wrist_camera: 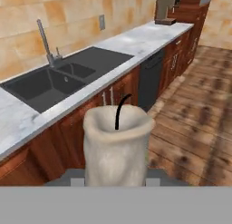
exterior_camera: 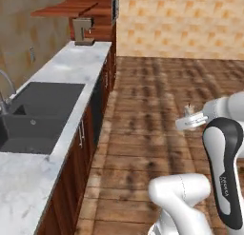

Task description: Get the candle and the wine from the cabinet and move them to the dining counter.

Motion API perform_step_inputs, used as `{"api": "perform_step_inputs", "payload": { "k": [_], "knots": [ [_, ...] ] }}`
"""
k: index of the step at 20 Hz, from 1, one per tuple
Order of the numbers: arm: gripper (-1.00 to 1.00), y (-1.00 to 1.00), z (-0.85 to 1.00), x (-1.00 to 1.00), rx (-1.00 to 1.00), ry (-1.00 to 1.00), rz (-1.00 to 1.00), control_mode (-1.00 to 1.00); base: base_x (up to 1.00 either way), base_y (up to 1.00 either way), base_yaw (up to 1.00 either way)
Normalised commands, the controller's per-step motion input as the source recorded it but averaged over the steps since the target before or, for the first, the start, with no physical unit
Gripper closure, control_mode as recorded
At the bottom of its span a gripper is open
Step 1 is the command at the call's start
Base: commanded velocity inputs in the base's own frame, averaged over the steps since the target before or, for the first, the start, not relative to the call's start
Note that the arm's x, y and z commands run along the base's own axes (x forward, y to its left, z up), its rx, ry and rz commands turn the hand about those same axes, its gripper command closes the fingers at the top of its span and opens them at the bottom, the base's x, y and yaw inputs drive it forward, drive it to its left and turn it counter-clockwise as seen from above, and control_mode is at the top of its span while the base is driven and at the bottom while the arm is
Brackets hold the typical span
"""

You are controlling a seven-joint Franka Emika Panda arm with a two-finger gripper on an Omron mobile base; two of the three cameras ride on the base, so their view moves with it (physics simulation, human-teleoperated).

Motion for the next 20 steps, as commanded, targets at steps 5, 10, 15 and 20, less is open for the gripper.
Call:
{"api": "perform_step_inputs", "payload": {
  "k": [5,10,15,20],
  "knots": [
    [1.0,0.0,0.0,0.0,0.0,0.0,0.0,1.0,0.08,0.06,-0.93],
    [1.0,0.0,0.0,0.0,0.0,0.0,0.0,1.0,0.49,0.11,-0.55],
    [1.0,0.0,0.0,0.0,0.0,0.0,0.0,1.0,0.53,0.02,-0.47],
    [1.0,0.0,0.0,0.0,0.0,0.0,0.0,1.0,0.5,0.0,-0.46]
  ]
}}
